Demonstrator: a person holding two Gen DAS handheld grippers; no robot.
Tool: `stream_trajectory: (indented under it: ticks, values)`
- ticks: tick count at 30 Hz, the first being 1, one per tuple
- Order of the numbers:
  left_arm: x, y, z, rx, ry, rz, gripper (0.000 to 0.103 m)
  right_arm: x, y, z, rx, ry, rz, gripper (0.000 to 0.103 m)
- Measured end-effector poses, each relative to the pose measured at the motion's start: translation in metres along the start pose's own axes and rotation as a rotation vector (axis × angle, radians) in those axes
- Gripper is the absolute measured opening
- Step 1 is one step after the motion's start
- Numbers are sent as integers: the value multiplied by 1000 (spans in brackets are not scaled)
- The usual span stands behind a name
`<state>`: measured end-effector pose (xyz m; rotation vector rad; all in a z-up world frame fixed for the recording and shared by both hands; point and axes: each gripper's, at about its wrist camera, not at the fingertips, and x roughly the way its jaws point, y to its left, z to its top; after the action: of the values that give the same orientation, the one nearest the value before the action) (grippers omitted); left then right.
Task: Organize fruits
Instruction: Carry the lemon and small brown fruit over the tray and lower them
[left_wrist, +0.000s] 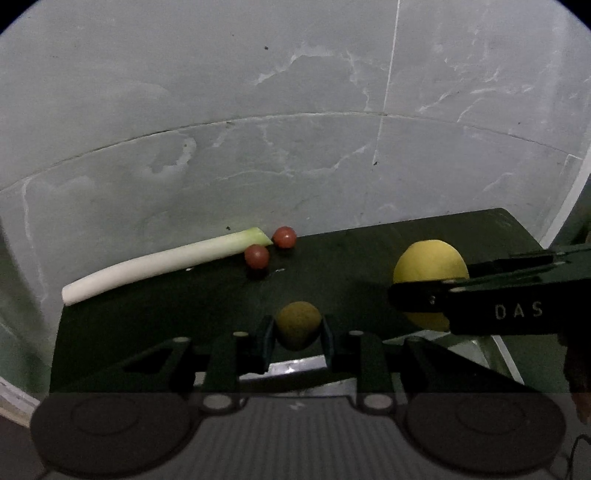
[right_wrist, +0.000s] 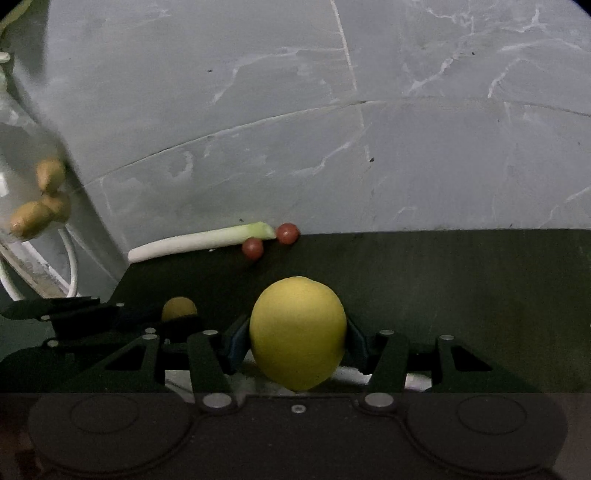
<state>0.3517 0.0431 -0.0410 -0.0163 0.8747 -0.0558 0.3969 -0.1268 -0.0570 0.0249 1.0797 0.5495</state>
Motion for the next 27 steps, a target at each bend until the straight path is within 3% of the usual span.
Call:
stream_trajectory:
  ticks: [27]
  values:
    - [-50,18,-55,-22,38,-2,29,-20,31,-68,-7,64,-19,56]
